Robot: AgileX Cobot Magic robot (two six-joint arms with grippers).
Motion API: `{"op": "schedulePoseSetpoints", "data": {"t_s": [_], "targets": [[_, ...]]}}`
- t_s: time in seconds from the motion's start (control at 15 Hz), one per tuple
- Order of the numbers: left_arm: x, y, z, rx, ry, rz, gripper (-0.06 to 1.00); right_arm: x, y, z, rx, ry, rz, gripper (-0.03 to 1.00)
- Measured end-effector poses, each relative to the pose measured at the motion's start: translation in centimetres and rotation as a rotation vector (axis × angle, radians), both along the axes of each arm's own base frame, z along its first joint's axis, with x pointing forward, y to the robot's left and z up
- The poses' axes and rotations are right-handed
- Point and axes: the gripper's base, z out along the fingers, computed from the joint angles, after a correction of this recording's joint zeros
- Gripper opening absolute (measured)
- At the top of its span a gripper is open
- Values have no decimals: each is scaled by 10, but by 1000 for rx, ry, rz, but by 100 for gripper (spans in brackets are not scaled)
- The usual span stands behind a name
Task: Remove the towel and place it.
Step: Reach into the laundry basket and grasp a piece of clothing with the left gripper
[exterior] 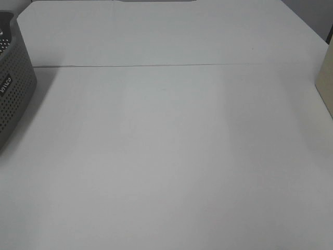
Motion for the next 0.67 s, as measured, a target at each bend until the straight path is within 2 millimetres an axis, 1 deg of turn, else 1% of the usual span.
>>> {"op": "schedulePoseSetpoints", "data": {"t_s": [0.2,0.27,0.4,0.47,0.53,0.67], "targets": [[0,0,0,-1,0,0,85,0,0,0,0,0,0,45],[0,0,0,-1,0,0,85,0,0,0,0,0,0,48],[0,0,0,-1,0,0,84,0,0,0,2,0,-1,61],[0,0,0,-1,0,0,84,0,0,0,-1,0,-3,66],[0,0,0,-1,0,0,84,0,0,0,-3,0,-4,69],[0,0,0,-1,0,0,84,0,-1,0,-4,0,-5,70]]}}
